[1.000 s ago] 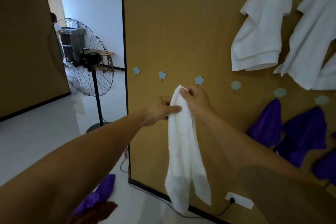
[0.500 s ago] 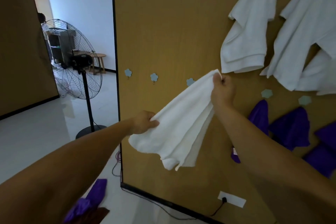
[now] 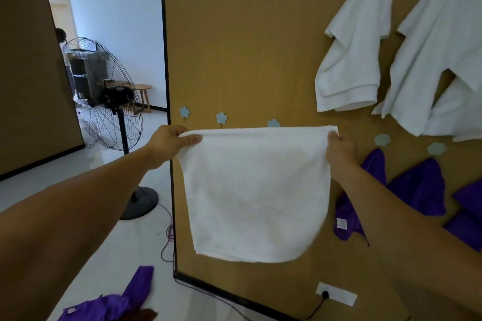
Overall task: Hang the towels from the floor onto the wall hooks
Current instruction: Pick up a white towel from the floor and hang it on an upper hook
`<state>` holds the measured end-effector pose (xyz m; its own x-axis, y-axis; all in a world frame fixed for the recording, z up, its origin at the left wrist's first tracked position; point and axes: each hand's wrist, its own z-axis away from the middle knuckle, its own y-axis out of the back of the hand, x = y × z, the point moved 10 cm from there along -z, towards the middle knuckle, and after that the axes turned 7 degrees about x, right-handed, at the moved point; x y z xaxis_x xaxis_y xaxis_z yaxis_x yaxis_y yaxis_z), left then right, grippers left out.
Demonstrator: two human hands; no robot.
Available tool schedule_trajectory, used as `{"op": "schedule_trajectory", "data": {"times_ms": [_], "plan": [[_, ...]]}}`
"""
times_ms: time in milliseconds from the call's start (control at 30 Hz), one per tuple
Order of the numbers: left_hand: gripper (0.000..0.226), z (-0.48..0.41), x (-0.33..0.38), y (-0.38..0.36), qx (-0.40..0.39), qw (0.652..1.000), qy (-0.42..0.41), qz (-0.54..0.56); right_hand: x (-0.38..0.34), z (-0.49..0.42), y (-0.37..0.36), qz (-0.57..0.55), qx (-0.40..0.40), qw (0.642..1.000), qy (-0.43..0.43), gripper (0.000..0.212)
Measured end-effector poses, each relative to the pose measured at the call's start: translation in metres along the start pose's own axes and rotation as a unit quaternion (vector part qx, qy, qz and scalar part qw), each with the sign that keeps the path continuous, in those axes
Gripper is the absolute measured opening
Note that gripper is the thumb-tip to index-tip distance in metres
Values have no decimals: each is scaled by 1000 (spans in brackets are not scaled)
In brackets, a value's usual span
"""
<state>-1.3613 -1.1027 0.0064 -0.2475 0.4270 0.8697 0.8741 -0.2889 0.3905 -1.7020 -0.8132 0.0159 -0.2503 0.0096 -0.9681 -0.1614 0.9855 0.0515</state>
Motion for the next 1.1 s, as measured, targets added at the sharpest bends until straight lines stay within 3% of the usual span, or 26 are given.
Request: {"op": "schedule_trajectory", "data": {"times_ms": [133,267,333,433,500,567,667,733,800,867,933,1000,1100], "plan": [[37,-1,7,8,42,980,41,189,-3,11,-13,9,-98,995,2,38],[18,-12,16,14,98,961,34,254,-16,31,-41,40,-250,967,34,74],[17,-19,18,12,104,960,38,259,-15,30,-45,33,-247,968,21,64],[41,-23,22,5,96,972,34,213,-18,26,-39,-3,-181,983,28,33],[49,-22,24,3,111,973,40,201,-21,30,-40,-5,-166,986,32,29],[41,-20,29,-1,113,976,47,178,-24,35,-42,-10,-159,987,25,29],[23,-15,38,-12,59,981,60,174,-28,46,-51,-68,-177,982,-5,25],[32,-12,42,-27,-46,983,54,171,-25,51,-58,-97,-175,979,-45,19],[47,-6,53,-46,-186,978,-20,92,-22,53,-62,-92,-148,982,-73,11],[52,2,58,-56,-278,958,-67,2,-28,59,-65,-61,-147,986,-53,11],[53,3,57,-60,-310,948,-64,-47,-38,72,-72,-40,-192,980,-18,39],[54,-3,56,-59,-293,953,-61,-57,-40,80,-76,-4,-231,973,4,65],[43,-16,59,-55,-240,969,-45,28,-33,75,-78,54,-241,969,2,79]]}}
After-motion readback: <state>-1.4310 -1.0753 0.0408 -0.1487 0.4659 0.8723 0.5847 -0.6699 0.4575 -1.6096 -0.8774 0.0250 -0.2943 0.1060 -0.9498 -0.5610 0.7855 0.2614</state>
